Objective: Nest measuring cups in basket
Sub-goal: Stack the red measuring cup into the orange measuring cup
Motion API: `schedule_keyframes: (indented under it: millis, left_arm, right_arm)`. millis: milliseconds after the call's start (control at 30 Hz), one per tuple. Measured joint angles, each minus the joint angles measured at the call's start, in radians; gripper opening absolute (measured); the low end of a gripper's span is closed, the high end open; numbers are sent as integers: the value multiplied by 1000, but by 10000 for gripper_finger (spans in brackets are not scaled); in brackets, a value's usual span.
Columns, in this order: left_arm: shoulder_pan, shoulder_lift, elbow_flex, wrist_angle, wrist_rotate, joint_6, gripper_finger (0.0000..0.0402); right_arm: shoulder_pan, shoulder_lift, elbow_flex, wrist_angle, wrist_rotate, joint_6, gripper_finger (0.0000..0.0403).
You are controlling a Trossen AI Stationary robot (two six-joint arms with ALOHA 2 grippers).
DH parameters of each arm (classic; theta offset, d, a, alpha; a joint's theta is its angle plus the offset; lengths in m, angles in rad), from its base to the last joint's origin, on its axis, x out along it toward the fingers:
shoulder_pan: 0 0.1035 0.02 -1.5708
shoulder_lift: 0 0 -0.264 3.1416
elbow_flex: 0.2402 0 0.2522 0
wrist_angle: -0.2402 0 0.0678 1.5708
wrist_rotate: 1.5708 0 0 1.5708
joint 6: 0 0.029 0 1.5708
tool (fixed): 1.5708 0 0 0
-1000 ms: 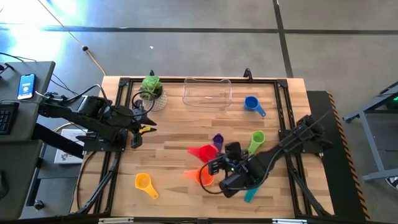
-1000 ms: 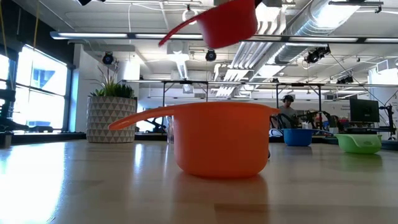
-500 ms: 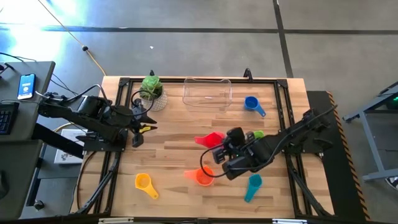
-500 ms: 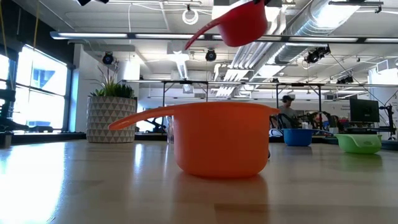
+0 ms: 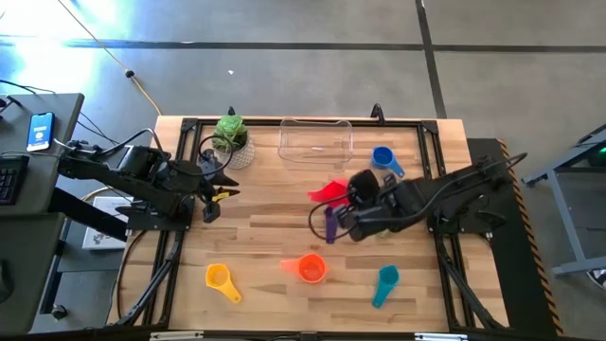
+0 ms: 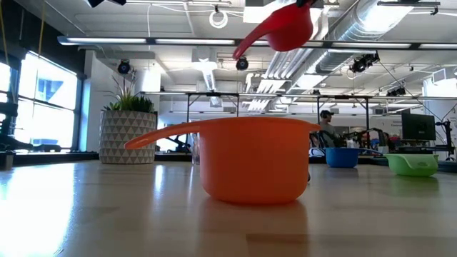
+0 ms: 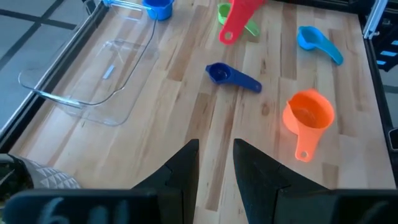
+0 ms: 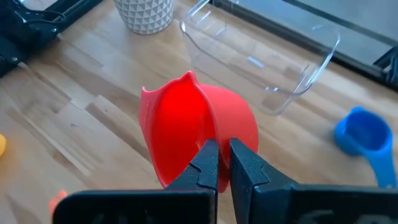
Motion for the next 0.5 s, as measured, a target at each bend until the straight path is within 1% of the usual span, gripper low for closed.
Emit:
schedule_keyframes:
  millis: [133, 333, 500]
  left_arm:
    - [0, 0, 0, 1, 0, -13, 90]
    - [0, 0, 0, 21, 0, -14, 90]
    - [0, 0, 0, 60, -1, -15, 90]
  right_arm:
    - [-42, -35, 0, 0, -14, -107, 0]
    - [-135, -96, 0, 9, -71, -304, 0]
    - [-226, -171, 0, 102, -126, -491, 0]
